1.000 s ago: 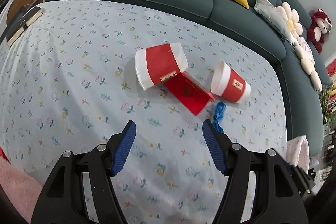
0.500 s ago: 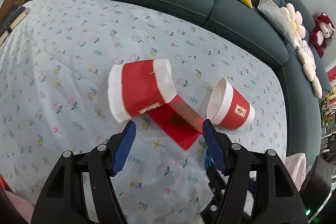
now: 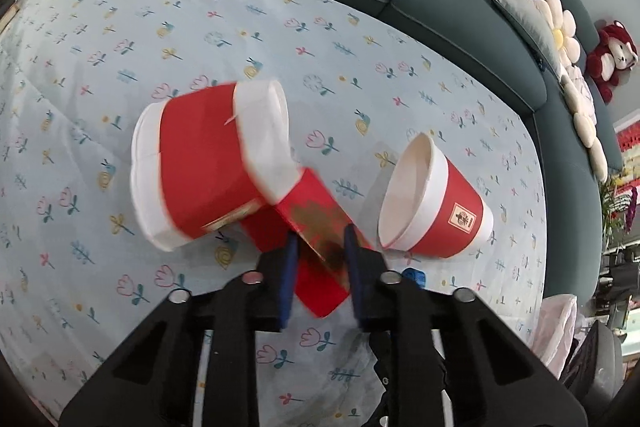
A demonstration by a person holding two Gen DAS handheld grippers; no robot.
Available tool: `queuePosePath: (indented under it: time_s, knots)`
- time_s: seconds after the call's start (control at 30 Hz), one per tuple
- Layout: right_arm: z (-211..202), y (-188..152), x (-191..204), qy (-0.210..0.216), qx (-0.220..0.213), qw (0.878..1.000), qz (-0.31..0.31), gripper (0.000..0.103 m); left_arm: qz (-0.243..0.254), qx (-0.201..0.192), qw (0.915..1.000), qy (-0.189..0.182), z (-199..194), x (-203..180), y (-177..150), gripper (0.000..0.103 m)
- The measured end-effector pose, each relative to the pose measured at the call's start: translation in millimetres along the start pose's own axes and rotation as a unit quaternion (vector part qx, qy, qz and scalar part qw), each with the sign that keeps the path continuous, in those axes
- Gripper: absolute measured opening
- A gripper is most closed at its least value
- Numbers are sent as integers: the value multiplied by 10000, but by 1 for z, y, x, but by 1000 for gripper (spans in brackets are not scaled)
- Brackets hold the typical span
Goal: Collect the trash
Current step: 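Grasp the red envelope with the left tool while the right grasps the blue lanyard, then lift the red envelope and blue lanyard toward the bin with both tools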
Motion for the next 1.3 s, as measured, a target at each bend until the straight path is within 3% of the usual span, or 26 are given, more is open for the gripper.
queuePosePath:
  time_s: [0.27,0.53,0.93,1.3]
  knots:
    - [-15,-14,-9,-8,-63,10000,64,12,179,-44,9998,-89,-9,-11,-16,4]
    - [-53,-28,-29,-65,-299,9992,239,12,429,-97,9990,-124,-30,-34,-44,4]
    - [-118,-52,-73,-243,-750,9953,557,12,948,-287,9947,-268,-73,-92,-87,4]
    - [-178,-89,-133,-438,-1178,9868,1026,12,1556,-450,9857,-457,-105,-163,-132,4]
Point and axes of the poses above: each gripper's, at about its wrist camera, not at the fingertips, and z roughly the way its jaws point, x to its left, y to its top, the point moved 3 cm from there along z, roughly the way its jaws point, and after that the axes turned 8 degrees about y, right-handed, at the moved point
